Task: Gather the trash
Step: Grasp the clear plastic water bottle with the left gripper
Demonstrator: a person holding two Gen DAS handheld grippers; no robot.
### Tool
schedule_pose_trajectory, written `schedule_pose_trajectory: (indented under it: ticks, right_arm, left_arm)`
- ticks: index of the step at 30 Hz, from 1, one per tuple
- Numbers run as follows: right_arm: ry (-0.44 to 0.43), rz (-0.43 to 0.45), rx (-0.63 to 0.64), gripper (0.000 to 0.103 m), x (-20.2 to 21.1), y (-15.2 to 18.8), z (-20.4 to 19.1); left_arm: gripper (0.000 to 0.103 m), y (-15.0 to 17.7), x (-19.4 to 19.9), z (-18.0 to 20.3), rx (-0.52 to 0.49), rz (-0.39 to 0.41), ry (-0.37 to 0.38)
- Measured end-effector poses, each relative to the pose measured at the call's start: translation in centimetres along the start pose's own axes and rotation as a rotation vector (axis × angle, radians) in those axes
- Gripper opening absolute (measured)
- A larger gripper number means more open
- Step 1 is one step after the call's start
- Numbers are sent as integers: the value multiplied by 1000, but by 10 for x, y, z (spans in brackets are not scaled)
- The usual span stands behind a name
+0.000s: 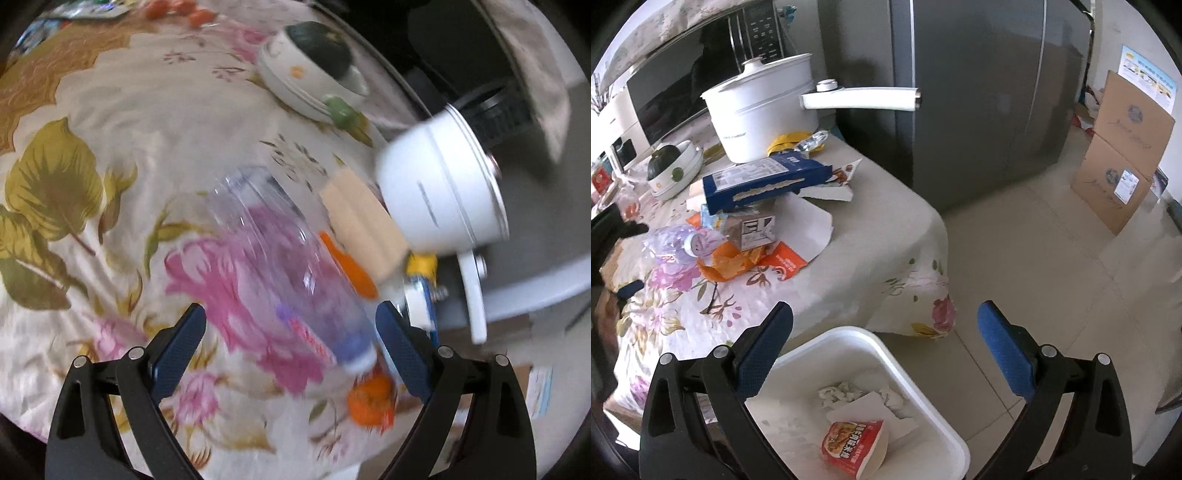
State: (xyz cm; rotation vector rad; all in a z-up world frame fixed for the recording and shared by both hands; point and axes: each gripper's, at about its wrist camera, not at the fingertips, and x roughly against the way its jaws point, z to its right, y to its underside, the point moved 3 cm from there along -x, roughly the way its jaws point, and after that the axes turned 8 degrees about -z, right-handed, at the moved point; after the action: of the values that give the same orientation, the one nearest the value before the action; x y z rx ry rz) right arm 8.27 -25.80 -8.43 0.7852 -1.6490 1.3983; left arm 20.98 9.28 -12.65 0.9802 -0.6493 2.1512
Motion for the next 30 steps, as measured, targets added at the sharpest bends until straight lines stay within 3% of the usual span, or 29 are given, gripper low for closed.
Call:
schedule_pose_trajectory:
  ticks: [8,11,18,21,23,26,27,30]
  right_arm:
    - [-46,-20,-1,96,-6,-8,-17]
    - [-67,-31,-8,96,-10,-12,-22]
    - [-102,-63,-40,96,-18,-15,-23]
    - [-122,-79,-63,96,-21,-14,-22]
    - [-142,-89,-86,96,-23,-15,-20]
    - [-194,-103,-136,96,-26,-17,-19]
    - [-231,-108,-164,96,-27,-19,-18]
    - [-369,-136,-237,96,-33,-29,-20]
  left_arm:
    - [90,-25,-33,6,51,-1,-61]
    - [93,-25,-46,10,36,-16,-95]
    - [94,-25,-53,19,-35,32,-145]
    - [82,-24,-51,19,-57,44,-176]
    - [78,-25,-50,17,-59,45,-165]
    - [62,-27,-43,13,-63,45,-130]
    - [57,-28,-42,13,-68,27,-87]
    - [57,-26,-33,16,-97,17,-44]
